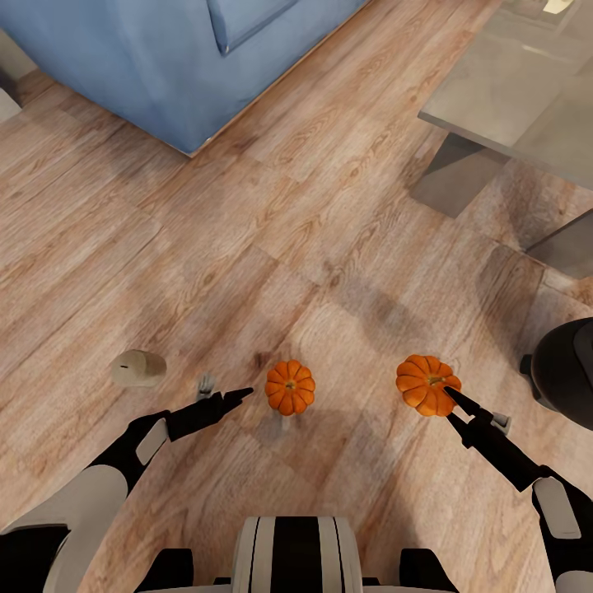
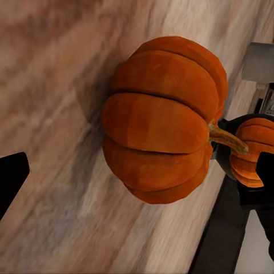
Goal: Place each of the two pumpkins and all three candles from the living room inside a cabinet in the living room (use any cabinet), then make sure every cabinet is closed, and position the cauldron so it is next to a table in the living room.
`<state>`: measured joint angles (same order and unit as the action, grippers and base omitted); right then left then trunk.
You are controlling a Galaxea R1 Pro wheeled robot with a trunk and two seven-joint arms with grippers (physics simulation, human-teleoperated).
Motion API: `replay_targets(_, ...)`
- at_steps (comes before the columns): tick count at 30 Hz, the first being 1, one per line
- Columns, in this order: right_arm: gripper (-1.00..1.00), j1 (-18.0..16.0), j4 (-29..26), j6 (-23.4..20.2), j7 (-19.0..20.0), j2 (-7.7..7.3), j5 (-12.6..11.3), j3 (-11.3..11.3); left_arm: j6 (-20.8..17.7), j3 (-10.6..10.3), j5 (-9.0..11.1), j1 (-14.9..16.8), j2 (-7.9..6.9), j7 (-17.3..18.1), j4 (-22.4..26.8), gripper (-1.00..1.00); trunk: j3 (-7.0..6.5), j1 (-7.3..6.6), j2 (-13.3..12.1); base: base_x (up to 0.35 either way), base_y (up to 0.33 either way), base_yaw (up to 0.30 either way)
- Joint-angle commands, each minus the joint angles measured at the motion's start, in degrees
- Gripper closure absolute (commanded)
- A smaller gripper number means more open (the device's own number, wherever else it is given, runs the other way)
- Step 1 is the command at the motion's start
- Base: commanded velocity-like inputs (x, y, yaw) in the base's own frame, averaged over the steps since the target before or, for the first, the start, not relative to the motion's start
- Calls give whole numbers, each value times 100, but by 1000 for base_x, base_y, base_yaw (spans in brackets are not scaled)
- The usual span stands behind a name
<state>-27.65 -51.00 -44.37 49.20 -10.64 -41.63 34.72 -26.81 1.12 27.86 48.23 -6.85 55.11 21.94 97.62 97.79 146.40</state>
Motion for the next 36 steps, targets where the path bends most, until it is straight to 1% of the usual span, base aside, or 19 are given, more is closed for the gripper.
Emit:
replay_targets(1,100,-3,2,-36,11,1,-16,9,-52,11,18,2,-1,5,2,-100,3,-1,1,0,0,0)
replay_targets(7,100,-3,2,-36,11,1,-15,9,-50,11,18,0,-7,-23,9,-100,3,-1,1,0,-1,0)
replay_targets(24,100,-3,2,-36,11,1,-17,9,-43,11,17,1,-7,-39,12,-100,3,-1,1,0,-67,0)
replay_targets(36,100,-3,2,-36,11,2,-13,21,-43,11,18,-1,-9,-29,12,-100,3,-1,1,12,-24,0)
